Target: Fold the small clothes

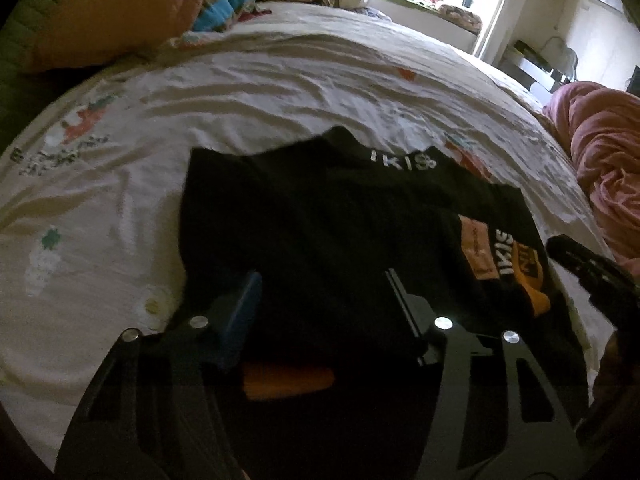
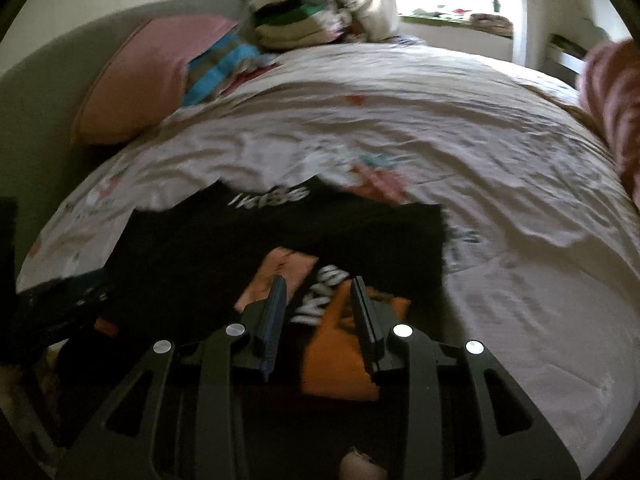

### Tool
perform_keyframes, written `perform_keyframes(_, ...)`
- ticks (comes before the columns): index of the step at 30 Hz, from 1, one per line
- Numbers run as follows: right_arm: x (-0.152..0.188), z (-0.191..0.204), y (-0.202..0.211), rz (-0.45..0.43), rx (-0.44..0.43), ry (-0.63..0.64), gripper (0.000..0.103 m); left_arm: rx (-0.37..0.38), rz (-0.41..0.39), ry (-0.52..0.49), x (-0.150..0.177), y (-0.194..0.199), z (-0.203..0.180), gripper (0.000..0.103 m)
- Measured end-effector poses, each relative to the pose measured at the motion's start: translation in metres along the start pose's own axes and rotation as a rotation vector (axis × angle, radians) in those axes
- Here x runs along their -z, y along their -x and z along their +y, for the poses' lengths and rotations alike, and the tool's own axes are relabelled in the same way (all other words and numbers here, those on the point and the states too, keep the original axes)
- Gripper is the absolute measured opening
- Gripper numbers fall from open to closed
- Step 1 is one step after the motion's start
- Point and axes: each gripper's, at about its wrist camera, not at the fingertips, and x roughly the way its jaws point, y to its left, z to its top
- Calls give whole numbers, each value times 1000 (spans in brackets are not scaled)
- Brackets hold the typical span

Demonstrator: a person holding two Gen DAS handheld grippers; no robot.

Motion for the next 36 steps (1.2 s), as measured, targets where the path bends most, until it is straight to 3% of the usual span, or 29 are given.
perform_keyframes(7,8,30,-28,99,-48,82,33,-19,59,-1,12,-16,9,53)
perform_keyframes(13,21,23,-45,162,17,80,36,-12,58,-6,14,-17,12,53)
perform_keyframes(14,24,21,-47,163,63,90,45,-11,58,-7,14,-18,12,53)
perform_keyframes(15,26,19,-48,162,83,89,49,-9,59,-7,15,-18,13,53)
perform_keyframes(29,26,7,-22,92,37,-11,54,-24,53,-23,19,-13,10,53)
perform_keyframes(32,25,5,-13,68,15,-37,67,-25,49,-25,19,-10,8,56)
perform_keyframes(36,24,6,-3,47,-2,-51,74,-26,40,-27,20,-6,6,59)
